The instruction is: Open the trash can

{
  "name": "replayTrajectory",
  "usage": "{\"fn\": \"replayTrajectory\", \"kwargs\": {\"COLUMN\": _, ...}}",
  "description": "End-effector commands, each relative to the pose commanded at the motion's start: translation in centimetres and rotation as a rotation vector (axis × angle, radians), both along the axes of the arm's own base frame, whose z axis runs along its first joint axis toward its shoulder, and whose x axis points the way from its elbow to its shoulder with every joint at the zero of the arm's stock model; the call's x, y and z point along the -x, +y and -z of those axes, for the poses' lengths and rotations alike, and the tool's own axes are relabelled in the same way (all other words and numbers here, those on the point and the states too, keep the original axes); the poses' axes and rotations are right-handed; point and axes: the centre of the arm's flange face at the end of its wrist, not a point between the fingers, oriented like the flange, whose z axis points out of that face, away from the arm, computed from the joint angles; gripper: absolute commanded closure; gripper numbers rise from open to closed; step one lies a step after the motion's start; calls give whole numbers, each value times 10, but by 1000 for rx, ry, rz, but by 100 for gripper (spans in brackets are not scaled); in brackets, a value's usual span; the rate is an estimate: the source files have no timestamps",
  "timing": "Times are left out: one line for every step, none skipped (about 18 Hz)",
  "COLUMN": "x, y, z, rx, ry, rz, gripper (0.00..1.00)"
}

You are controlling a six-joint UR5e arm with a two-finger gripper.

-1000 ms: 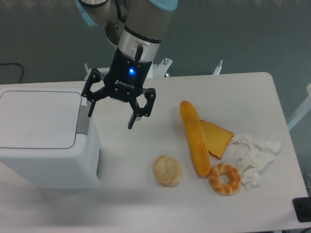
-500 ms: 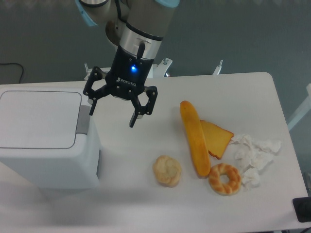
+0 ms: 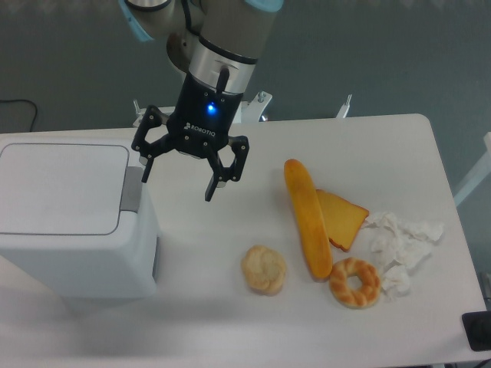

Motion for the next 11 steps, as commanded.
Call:
{"fn": "replayTrajectory", "kwargs": {"x": 1, "y": 0, "z": -1, "rx": -2, "ry": 0, "rz": -1, "gripper": 0}}
{"fn": "replayTrajectory", "kwargs": {"x": 1, "y": 0, "z": 2, "rx": 2, "ry": -4, "rz": -1, "gripper": 0}}
{"fn": "replayTrajectory", "kwargs": {"x": 2, "y": 1, "z": 6, "rx": 7, "ry": -7, "rz": 0, "gripper": 0}}
{"fn": "replayTrajectory", "kwargs": {"x": 2, "y": 1, "z": 6, "rx": 7, "ry": -10, "rz": -1, "gripper": 0}}
{"fn": "replayTrajectory", "kwargs": {"x": 1, "y": 1, "z": 8, "rx": 11, "ry": -12, "rz": -2, "gripper": 0}}
{"fn": "replayTrajectory", "kwargs": {"x": 1, "y": 2, "z": 10, "rx": 14, "ry": -16, "rz": -1, "gripper": 0}}
{"fn": "replayTrajectory", "kwargs": {"x": 0, "y": 1, "z": 11, "rx": 16, "ry": -17, "rz": -1, "gripper": 0}}
{"fn": "replayTrajectory", "kwargs": {"x": 0, "y": 1, "z": 11, "rx": 15, "ry": -16, "rz": 0, "gripper": 0}}
{"fn": "replayTrajectory", "kwargs": {"x": 0, "y": 1, "z": 12, "rx": 17, "ry": -18, "rz": -1, "gripper": 0}}
{"fn": "replayTrajectory", "kwargs": {"x": 0, "y": 2, "z": 13, "rx": 19, "ry": -19, "rz": 1, "gripper": 0}}
{"fn": "replayTrajectory", "kwargs": {"x": -1, "y": 1, "z": 15, "rx": 23, "ry": -21, "rz": 0, "gripper": 0}}
